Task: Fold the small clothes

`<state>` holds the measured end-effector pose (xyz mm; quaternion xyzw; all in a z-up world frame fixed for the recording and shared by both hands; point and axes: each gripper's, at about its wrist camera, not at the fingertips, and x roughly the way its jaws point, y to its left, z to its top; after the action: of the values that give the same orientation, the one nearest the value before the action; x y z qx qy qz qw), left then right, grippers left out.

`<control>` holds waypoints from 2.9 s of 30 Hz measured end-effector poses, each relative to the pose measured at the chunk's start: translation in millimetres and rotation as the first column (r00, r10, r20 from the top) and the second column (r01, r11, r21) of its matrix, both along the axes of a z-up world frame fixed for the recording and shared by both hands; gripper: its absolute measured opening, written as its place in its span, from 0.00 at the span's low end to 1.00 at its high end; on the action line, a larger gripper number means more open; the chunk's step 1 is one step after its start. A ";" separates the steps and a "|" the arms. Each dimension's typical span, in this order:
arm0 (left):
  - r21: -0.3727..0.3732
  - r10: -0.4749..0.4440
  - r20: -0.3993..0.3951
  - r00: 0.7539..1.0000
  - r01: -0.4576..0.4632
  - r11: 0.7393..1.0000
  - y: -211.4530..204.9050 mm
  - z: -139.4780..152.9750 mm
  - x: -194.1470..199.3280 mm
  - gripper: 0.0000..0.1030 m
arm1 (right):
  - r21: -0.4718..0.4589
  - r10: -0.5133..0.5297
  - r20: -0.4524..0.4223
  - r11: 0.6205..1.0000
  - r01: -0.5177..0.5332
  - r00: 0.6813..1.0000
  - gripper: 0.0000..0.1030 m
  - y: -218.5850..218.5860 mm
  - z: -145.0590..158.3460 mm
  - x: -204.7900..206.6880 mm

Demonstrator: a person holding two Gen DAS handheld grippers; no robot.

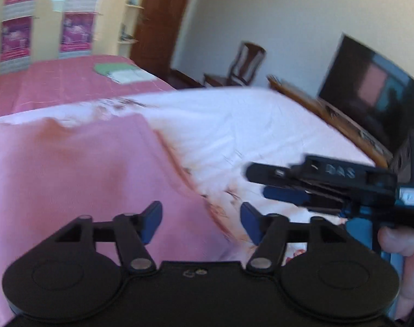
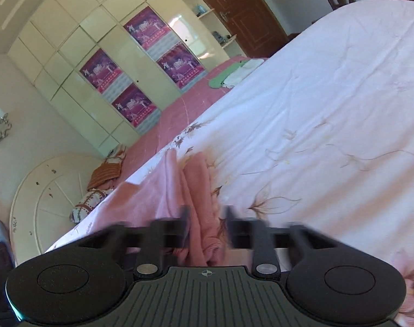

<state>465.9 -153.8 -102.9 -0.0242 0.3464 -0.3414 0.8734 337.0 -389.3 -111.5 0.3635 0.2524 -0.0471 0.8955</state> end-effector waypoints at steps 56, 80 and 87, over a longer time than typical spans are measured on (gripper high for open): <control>0.143 0.334 -0.061 0.941 -0.323 0.936 109.1 -36.8 92.4 0.78 | -0.206 0.327 -0.197 0.908 -0.366 0.924 0.09 44.5 -24.5 74.3; 0.053 0.372 -0.150 0.916 -0.368 0.928 142.4 -32.4 147.8 0.77 | -0.104 0.269 -0.085 0.955 -0.277 0.959 0.26 0.1 -1.3 129.0; 0.182 0.331 0.045 0.942 -0.334 0.925 114.8 -28.3 143.1 0.64 | -0.210 0.254 -0.030 0.944 -0.255 0.967 0.03 4.3 -5.0 119.7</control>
<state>609.0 -39.0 -131.2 0.0016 0.3620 -0.1545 0.9193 456.8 -385.0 -116.5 0.2301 0.2919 0.0416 0.9274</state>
